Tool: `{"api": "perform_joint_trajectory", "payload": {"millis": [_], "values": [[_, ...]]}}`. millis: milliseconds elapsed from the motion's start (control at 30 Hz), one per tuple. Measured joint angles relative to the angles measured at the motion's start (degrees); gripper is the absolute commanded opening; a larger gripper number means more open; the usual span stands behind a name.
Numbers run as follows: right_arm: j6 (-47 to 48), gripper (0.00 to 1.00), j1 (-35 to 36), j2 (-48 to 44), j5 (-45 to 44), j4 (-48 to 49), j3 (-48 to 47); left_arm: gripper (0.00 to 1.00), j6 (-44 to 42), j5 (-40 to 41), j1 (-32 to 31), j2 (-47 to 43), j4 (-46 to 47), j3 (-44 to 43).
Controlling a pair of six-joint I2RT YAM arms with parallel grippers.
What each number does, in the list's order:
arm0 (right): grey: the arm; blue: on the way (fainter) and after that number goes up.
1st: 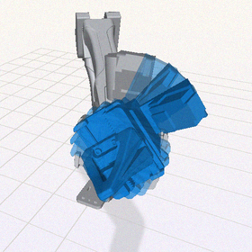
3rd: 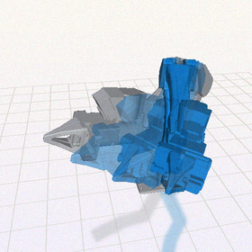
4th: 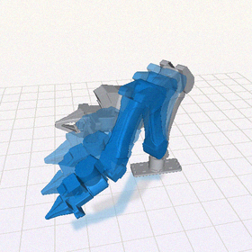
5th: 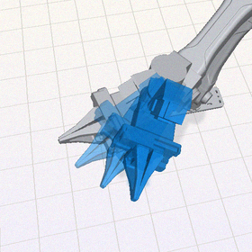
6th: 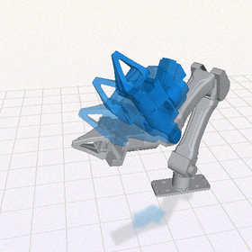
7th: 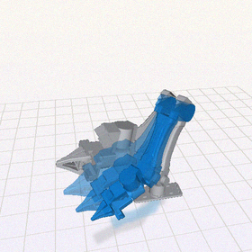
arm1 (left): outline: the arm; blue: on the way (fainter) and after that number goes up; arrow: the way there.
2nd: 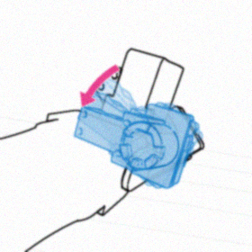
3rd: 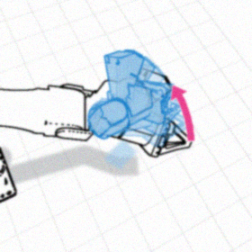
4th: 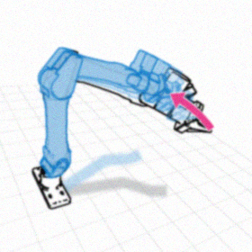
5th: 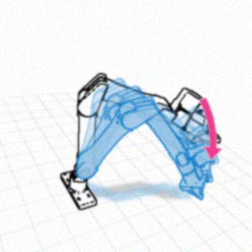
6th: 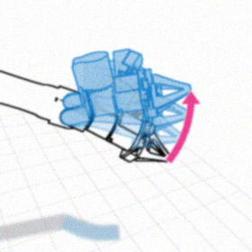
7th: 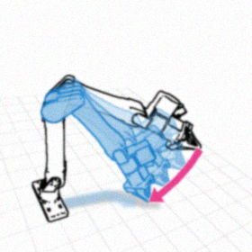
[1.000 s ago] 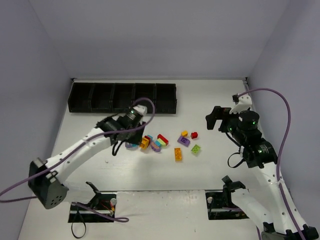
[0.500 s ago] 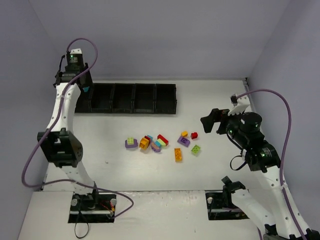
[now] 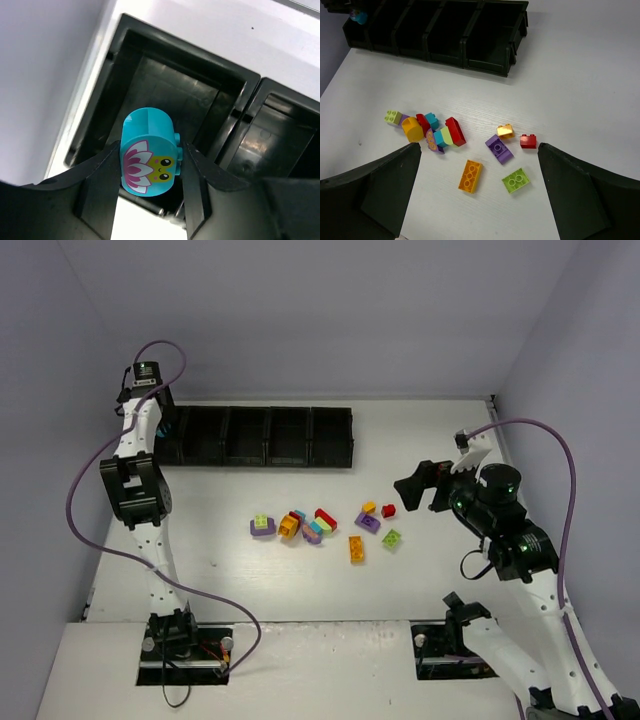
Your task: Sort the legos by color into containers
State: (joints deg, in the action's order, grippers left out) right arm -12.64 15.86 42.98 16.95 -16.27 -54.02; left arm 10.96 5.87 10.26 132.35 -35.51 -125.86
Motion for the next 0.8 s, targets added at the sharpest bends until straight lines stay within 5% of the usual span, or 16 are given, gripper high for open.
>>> {"api": "perform_joint_trajectory", "payload": {"millis": [467, 667, 800], "values": [[-0.11, 1.00, 0.00, 3.74, -0.96, -0.76, 0.13, 0.63, 1.62, -5.42, -0.42, 1.68, 2.78, -0.70], [0.72, 1.00, 0.00, 3.78, -2.14, -0.81, 0.13, 0.68, 3.15, -8.24, -2.91, -11.74, 1.42, 12.31], [0.66, 1.00, 0.00, 3.61, -3.19, -0.83, 0.13, 0.69, 2.93, -8.90, -13.64, -24.48, 1.01, 20.92]]}}
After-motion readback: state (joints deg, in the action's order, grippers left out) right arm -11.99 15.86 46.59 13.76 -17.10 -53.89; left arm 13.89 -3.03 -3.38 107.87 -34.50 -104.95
